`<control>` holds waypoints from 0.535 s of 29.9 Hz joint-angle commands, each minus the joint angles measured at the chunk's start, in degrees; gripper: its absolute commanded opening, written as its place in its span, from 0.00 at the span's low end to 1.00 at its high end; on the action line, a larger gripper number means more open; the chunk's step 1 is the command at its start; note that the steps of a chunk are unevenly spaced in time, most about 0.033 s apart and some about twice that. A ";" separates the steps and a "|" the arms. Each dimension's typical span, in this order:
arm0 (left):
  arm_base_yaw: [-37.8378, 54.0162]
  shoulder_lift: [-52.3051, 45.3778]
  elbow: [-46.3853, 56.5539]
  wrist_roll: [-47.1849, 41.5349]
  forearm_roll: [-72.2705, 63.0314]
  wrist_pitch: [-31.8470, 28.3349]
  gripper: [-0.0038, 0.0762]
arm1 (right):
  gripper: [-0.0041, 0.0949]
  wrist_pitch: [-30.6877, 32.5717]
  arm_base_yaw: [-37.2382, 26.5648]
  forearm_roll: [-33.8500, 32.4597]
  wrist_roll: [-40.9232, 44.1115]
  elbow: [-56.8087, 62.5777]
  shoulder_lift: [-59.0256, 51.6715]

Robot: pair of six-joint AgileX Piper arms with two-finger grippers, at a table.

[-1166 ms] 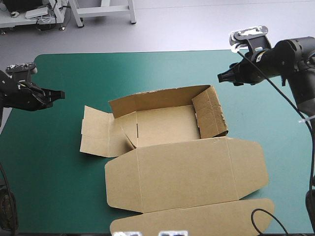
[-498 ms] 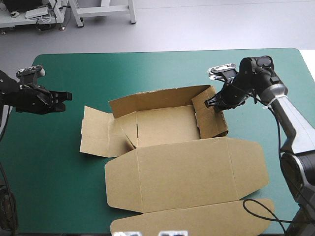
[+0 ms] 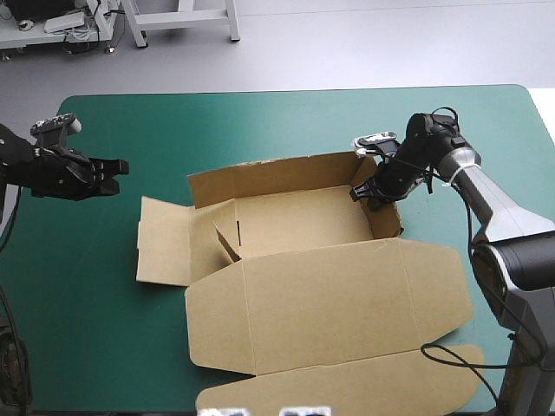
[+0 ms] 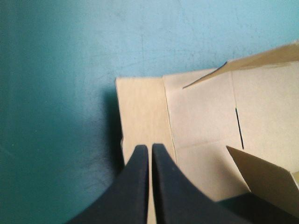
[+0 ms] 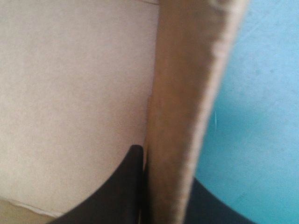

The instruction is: Fold the box

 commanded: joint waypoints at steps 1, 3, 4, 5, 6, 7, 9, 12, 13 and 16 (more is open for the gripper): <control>0.04 -2.00 -1.91 0.66 0.61 -0.60 0.05 | 0.02 1.49 0.00 2.78 -0.76 -1.55 -2.86; 1.20 -2.00 -1.91 -0.06 1.32 -1.93 0.05 | 0.02 3.55 0.00 3.21 -0.38 -2.65 -3.01; 1.95 -2.00 -1.91 -0.24 0.64 -2.38 0.05 | 0.02 3.96 0.00 3.31 -0.18 -3.06 -3.29; 3.21 -2.00 -1.91 -0.24 -0.20 -2.86 0.05 | 0.02 4.08 0.00 3.31 0.36 -3.54 -3.80; 4.62 -2.00 -1.91 -0.24 -0.90 -3.33 0.05 | 0.02 4.08 -0.12 3.64 0.63 -4.08 -4.38; 5.87 -2.00 -1.91 -0.24 -1.72 -3.33 0.05 | 0.02 4.08 -0.12 4.03 0.63 -4.54 -4.98; 9.35 -2.00 -1.91 0.75 -3.59 -3.21 0.05 | 0.02 4.08 -0.84 5.53 0.63 -5.82 -6.60; 14.45 -2.00 -1.91 2.71 -6.46 -2.21 0.05 | 0.02 4.08 -2.88 8.93 0.63 -7.87 -9.34; 16.15 -2.00 -1.91 3.25 -7.87 -2.12 0.05 | 0.02 4.18 -3.68 10.68 0.63 -8.61 -10.08; 20.12 -2.00 -1.91 6.08 -12.27 -2.42 0.05 | 0.02 4.63 -7.57 16.80 0.63 -10.56 -12.53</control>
